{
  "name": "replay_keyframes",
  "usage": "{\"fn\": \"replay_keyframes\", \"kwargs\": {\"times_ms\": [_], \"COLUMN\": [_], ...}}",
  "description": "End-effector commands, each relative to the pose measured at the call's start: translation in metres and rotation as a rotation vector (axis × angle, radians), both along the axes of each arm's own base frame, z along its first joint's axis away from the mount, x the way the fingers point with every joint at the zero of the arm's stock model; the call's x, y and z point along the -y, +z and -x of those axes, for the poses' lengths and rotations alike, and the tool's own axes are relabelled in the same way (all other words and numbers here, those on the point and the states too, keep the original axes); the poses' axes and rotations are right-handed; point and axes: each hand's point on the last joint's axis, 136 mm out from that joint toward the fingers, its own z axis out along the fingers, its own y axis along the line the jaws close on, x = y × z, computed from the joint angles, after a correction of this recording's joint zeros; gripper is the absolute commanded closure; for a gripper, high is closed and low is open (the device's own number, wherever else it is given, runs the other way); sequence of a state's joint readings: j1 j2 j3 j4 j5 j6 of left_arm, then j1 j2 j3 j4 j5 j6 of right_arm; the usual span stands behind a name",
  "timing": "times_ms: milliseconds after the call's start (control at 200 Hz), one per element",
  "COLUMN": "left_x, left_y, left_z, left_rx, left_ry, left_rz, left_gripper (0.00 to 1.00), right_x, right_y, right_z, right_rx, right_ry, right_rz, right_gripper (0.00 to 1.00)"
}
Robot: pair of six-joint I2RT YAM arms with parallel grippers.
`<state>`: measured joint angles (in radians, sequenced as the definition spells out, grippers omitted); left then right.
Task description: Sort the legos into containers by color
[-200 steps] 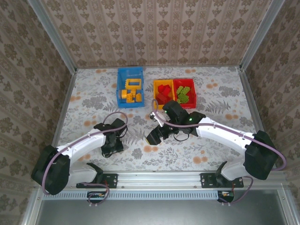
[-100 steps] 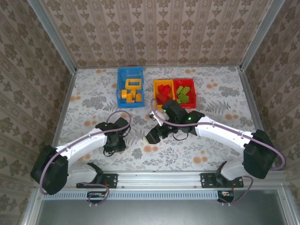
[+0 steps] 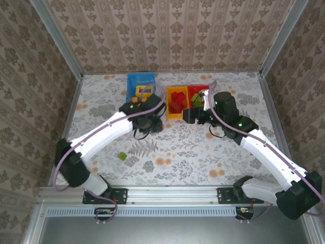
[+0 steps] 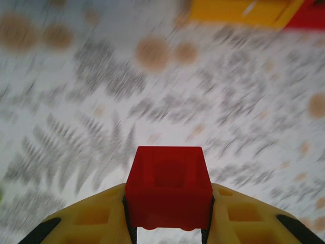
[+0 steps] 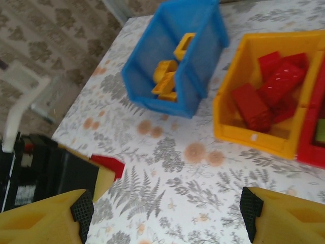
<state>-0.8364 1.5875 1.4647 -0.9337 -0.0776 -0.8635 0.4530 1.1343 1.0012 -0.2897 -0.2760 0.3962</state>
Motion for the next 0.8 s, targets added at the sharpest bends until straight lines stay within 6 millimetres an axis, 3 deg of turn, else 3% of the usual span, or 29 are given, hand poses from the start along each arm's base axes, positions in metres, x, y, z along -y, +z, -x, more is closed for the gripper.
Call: {"fn": "replay_keyframes", "kwargs": {"times_ms": [0, 205, 375, 595, 795], "left_x": [0.03, 0.078, 0.089, 0.1, 0.108], "left_y": [0.005, 0.006, -0.017, -0.036, -0.046], "left_z": [-0.045, -0.124, -0.167, -0.2, -0.201], "left_rx": [0.061, 0.126, 0.126, 0.162, 0.141], "left_ry": [-0.093, -0.154, -0.143, -0.134, -0.153], "left_rz": [-0.015, -0.025, -0.045, 0.012, 0.041], "left_gripper": [0.68, 0.67, 0.67, 0.6, 0.41], "right_x": [0.015, 0.025, 0.028, 0.029, 0.029], "right_y": [-0.005, -0.007, -0.011, -0.018, -0.028], "right_z": [-0.009, -0.011, -0.012, -0.011, -0.009], "right_rx": [-0.035, -0.077, -0.105, -0.136, -0.162], "right_ry": [-0.097, -0.148, -0.149, -0.136, -0.125], "right_rz": [0.023, -0.002, -0.01, -0.01, 0.003], "right_gripper": [0.21, 0.21, 0.21, 0.21, 0.21]}}
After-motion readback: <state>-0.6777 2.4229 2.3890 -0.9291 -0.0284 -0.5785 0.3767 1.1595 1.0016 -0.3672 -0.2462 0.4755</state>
